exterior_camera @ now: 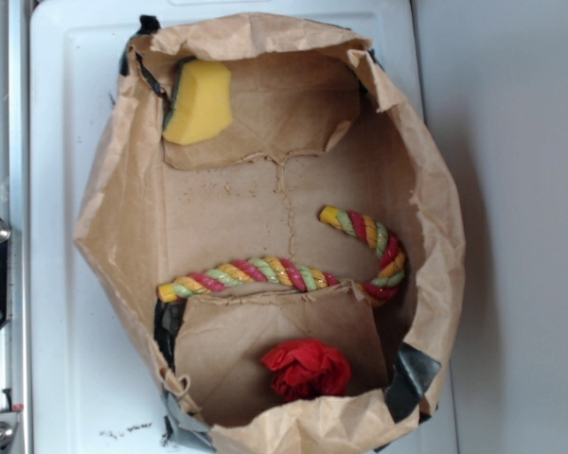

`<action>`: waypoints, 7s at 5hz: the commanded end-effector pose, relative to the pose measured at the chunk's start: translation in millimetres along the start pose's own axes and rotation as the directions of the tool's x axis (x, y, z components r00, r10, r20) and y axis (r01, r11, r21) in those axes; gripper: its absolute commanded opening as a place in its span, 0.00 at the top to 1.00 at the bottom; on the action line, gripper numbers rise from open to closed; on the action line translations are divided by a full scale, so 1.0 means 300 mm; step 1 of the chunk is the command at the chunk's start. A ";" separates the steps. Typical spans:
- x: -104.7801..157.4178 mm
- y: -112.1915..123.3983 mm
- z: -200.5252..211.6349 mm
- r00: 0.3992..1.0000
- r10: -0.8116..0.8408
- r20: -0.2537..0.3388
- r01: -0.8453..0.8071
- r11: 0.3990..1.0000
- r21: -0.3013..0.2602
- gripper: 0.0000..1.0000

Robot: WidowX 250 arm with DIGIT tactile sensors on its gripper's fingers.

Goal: Grab the red paper.

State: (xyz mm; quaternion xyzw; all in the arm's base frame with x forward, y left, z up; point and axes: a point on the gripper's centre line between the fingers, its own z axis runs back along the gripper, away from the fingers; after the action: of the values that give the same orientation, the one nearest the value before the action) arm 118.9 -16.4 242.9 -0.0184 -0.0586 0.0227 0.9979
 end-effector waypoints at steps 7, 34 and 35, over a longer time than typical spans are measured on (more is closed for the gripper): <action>0.466 0.104 -0.330 0.996 -0.013 0.089 -0.005 0.979 0.203 0.00; 0.449 -0.019 -0.271 0.990 -0.052 0.134 0.044 0.997 0.063 1.00; 0.434 0.039 -0.212 0.982 0.048 0.184 -0.069 0.992 0.109 1.00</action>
State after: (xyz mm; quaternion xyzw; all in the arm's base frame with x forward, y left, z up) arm 250.7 4.0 172.2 0.0443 -0.1100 0.0506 0.9917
